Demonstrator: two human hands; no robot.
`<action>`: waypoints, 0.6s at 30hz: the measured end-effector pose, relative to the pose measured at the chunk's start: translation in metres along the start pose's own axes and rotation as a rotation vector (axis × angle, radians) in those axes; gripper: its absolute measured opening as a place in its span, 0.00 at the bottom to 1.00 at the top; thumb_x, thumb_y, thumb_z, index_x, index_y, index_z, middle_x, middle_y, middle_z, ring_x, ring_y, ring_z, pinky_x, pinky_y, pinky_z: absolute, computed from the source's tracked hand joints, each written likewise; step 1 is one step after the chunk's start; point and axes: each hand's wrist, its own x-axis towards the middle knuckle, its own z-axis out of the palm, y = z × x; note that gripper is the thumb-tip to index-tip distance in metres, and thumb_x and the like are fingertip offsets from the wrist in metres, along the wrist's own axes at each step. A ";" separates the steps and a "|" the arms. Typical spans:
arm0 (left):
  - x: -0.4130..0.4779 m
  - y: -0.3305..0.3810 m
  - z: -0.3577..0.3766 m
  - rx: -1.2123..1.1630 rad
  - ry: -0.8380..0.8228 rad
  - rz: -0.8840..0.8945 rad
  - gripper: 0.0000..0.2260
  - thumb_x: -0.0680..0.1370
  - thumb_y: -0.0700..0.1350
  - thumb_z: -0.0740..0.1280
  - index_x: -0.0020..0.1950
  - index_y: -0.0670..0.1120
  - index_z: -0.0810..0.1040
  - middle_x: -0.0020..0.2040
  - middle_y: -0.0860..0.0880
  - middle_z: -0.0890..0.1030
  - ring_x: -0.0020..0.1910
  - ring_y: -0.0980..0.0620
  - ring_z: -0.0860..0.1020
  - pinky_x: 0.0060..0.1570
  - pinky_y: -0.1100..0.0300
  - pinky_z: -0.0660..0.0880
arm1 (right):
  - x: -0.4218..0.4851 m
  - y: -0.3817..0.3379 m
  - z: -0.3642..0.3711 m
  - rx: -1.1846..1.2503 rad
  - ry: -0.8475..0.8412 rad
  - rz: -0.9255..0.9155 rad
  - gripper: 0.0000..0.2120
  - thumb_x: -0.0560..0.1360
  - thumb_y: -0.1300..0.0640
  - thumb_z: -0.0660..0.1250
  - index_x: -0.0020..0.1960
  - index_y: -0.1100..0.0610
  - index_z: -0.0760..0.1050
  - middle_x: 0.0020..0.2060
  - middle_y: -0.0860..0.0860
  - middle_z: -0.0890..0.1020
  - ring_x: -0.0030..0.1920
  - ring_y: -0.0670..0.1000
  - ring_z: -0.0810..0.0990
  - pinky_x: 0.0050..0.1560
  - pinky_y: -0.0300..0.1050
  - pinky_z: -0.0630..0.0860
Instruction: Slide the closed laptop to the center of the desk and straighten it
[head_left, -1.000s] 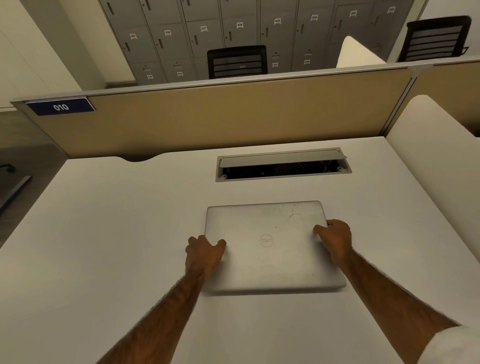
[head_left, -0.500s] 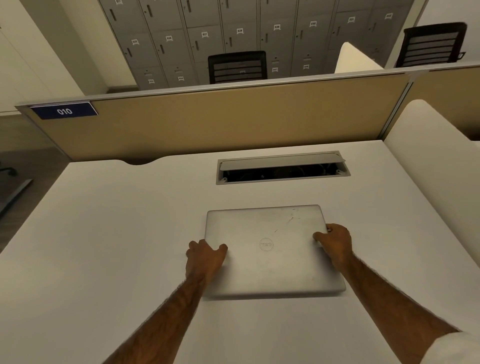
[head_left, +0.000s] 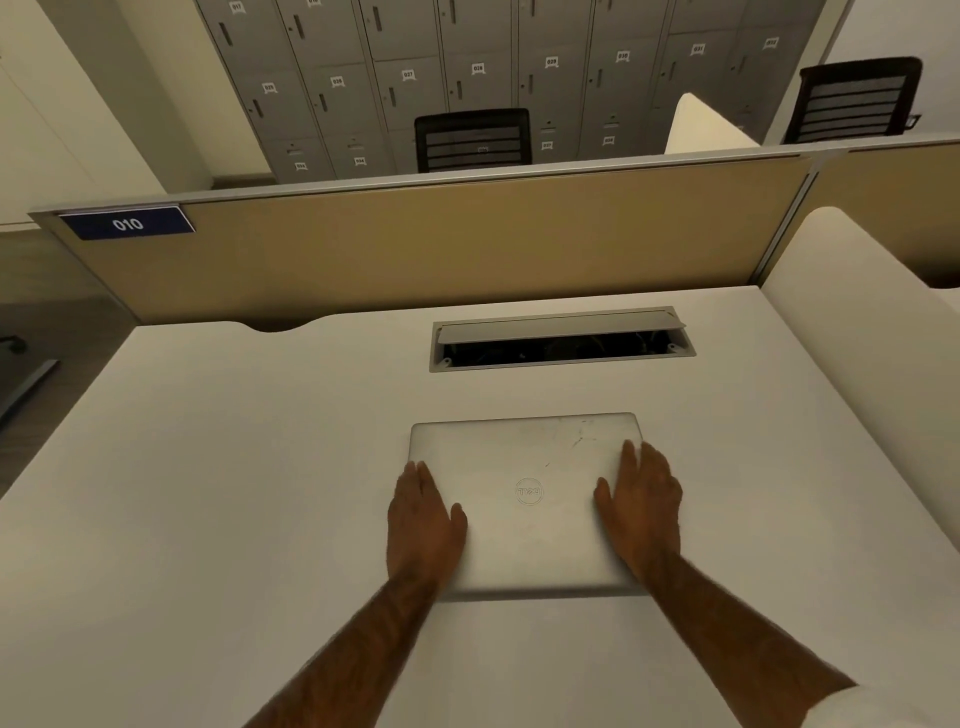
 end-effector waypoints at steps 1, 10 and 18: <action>0.000 0.002 0.003 0.008 -0.009 0.062 0.35 0.81 0.54 0.57 0.82 0.41 0.46 0.82 0.44 0.47 0.81 0.46 0.48 0.79 0.55 0.48 | -0.003 -0.004 0.004 -0.029 -0.017 -0.055 0.34 0.84 0.45 0.53 0.84 0.61 0.50 0.83 0.63 0.55 0.83 0.63 0.52 0.82 0.59 0.52; -0.001 -0.004 0.028 0.143 -0.094 0.268 0.34 0.82 0.62 0.45 0.80 0.46 0.35 0.81 0.48 0.34 0.80 0.50 0.35 0.79 0.53 0.39 | -0.015 -0.021 0.035 -0.098 -0.180 -0.317 0.38 0.82 0.35 0.41 0.84 0.56 0.38 0.84 0.53 0.37 0.84 0.54 0.34 0.83 0.58 0.36; -0.005 -0.009 0.036 0.151 -0.070 0.261 0.35 0.79 0.64 0.40 0.79 0.48 0.32 0.80 0.51 0.32 0.80 0.52 0.34 0.79 0.54 0.38 | -0.016 -0.018 0.036 -0.122 -0.203 -0.319 0.40 0.81 0.33 0.40 0.84 0.56 0.37 0.83 0.52 0.36 0.84 0.53 0.34 0.82 0.57 0.34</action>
